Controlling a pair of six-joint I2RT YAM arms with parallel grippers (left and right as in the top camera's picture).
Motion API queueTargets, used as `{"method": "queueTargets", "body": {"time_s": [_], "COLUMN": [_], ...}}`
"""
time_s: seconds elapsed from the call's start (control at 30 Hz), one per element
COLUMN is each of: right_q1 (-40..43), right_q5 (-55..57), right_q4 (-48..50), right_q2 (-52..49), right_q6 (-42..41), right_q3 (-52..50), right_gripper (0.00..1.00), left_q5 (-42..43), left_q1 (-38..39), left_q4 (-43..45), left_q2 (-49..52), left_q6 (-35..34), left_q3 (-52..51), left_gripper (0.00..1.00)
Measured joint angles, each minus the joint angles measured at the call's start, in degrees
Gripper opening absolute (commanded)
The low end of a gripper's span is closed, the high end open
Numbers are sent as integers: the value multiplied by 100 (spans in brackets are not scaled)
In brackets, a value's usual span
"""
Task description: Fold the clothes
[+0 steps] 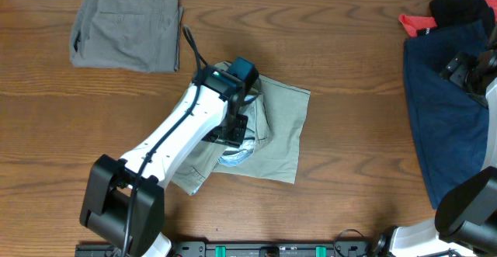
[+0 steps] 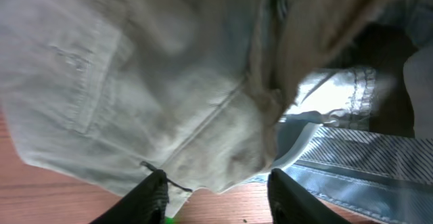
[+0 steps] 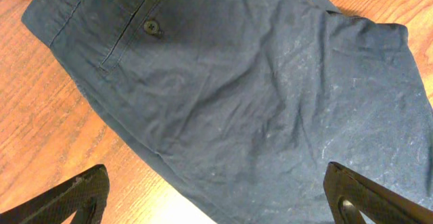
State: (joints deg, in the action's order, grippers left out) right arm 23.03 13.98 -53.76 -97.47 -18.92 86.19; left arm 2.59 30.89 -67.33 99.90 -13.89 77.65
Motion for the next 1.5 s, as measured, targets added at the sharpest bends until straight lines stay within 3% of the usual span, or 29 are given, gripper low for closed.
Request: {"method": "queueTargets", "body": {"time_s": [0.57, 0.83, 1.2, 1.37, 1.5], "right_q1": [0, 0, 0, 0, 0], "right_q5": [0, 0, 0, 0, 0], "right_q4": [2, 2, 2, 0, 0], "right_q2": [-2, -2, -2, -2, -2], "right_q6": [0, 0, 0, 0, 0], "right_q3": [0, 0, 0, 0, 0], "right_gripper": [99, 99, 99, 99, 99], "left_q5": [-7, -267, -345, -372, -411], "left_q1": [105, 105, 105, 105, 105], "left_q4": [439, 485, 479, 479, 479], "left_q2": [7, 7, 7, 7, 7], "left_q6": [22, 22, 24, 22, 35], "left_q3": [-533, -691, -669, -625, -625], "left_gripper": [53, 37, 36, 26, 25]}}
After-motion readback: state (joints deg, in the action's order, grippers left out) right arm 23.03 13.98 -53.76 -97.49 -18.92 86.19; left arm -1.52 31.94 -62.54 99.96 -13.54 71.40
